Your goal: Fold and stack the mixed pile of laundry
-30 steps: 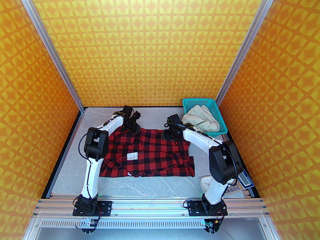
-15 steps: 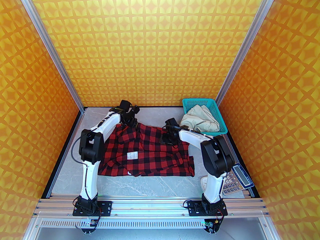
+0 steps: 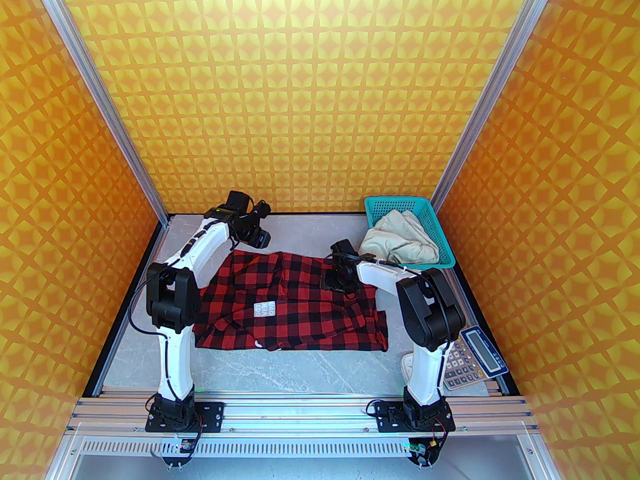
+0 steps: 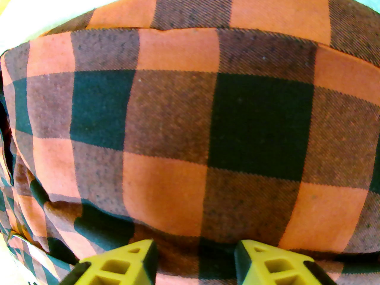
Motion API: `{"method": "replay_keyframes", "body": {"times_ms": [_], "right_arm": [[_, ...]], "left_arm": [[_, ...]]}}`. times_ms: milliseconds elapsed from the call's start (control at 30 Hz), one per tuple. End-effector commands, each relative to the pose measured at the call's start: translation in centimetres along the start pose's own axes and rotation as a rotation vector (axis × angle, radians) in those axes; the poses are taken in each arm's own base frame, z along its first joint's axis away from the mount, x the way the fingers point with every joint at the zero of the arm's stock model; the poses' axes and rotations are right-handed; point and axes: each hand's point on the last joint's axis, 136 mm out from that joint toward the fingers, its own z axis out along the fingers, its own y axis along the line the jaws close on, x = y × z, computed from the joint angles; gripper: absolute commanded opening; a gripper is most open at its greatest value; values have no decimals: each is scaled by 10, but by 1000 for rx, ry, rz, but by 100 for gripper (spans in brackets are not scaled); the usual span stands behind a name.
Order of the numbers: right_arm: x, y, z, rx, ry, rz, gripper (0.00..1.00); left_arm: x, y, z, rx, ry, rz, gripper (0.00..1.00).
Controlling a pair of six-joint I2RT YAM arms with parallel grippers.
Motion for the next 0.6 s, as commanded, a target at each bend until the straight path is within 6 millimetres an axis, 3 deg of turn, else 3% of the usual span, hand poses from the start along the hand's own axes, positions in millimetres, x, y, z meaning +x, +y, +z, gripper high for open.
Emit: {"method": "replay_keyframes", "body": {"times_ms": [0, 100, 267, 433, 500, 567], "right_arm": [[13, -8, 12, 5, 47, 31, 49], [13, -9, 11, 8, 49, 27, 49], [13, -9, 12, 12, 52, 25, 49], [15, -9, 14, 9, 58, 29, 49], [16, -10, 16, 8, 62, 29, 49], [16, -9, 17, 4, 64, 32, 49]], "left_arm": [[21, -10, 15, -27, 100, 53, 57], [28, -20, 32, -47, 131, 69, 65], [37, -24, 58, -138, 188, 122, 57], [54, -23, 78, -199, 264, 163, 59], [58, -20, 84, -230, 280, 177, 53], [59, -18, 88, -252, 282, 186, 39]]}}
